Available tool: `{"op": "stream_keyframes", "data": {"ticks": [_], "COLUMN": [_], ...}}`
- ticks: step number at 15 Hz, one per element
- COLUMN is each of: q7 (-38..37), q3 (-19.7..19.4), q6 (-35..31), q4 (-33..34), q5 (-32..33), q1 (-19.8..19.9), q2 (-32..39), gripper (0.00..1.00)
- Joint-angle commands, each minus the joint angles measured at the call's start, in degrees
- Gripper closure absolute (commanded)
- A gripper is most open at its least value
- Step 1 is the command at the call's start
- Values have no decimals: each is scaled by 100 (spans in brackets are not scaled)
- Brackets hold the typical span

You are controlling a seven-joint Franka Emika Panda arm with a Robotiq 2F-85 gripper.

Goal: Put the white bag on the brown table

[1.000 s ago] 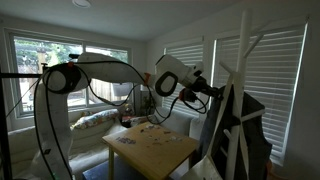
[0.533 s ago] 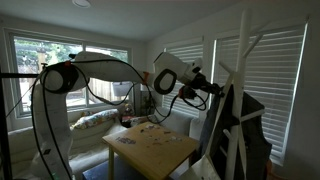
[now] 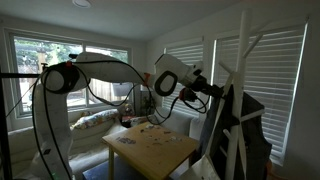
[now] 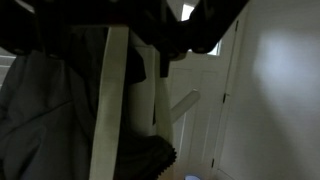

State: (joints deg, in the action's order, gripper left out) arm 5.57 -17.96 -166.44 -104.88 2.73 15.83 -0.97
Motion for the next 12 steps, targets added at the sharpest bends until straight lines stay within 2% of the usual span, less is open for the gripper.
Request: {"op": "stream_keyframes", "data": {"ticks": [1,2,4,11,12], "q7": [143,192,303,539,516], "q3": [31,38,59,72,68], "q6": [-80,-81,-67,-25,-20], "q4": [-10,-3,11,79,80], "q5": [-333,-442,-670,-1049,-1019], "q1": [-52,-69,-89,-69,-66], "q2": [50,70,106,207,201], "gripper": [20,40,49,98,100]}}
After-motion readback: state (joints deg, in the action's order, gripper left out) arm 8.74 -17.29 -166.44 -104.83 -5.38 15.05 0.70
